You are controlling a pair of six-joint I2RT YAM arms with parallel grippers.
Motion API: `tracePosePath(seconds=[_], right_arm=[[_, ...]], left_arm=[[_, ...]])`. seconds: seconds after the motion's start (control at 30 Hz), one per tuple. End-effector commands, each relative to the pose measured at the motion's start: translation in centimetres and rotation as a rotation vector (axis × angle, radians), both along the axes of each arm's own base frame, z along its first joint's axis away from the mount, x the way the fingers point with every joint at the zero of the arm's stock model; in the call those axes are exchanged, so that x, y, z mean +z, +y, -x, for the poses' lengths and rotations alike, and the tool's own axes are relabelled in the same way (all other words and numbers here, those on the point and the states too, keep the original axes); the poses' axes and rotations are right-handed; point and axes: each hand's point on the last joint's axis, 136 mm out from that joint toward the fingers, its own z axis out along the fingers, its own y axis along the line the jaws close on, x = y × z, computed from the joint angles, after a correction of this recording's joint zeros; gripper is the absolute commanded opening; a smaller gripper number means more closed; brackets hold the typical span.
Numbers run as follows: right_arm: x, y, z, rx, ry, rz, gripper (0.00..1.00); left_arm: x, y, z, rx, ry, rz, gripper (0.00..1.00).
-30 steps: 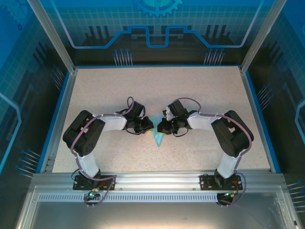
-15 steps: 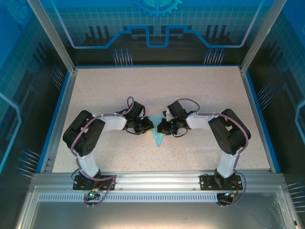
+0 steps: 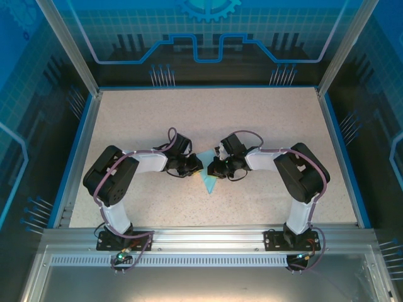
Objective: Fold a paper plane with a square sheet of paper (pick it up from the middle)
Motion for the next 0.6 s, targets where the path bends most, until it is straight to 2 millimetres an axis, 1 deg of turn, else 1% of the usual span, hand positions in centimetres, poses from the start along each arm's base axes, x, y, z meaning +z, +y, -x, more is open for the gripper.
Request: tracePosePath(seconds=[0.0,0.57], right_arm=[[0.01,0.99,-0.34,0.025,-0.022,-0.011,0.1],[-0.33,1.27,-0.01,0.056,-0.019,-0.018,0.13]], left_arm=[[-0.44,-0.18,0.12,-0.027,0.007,-0.014,0.18],[-0.48,-0.4,0.16,-0.035,0.008,-0.013,0.18]])
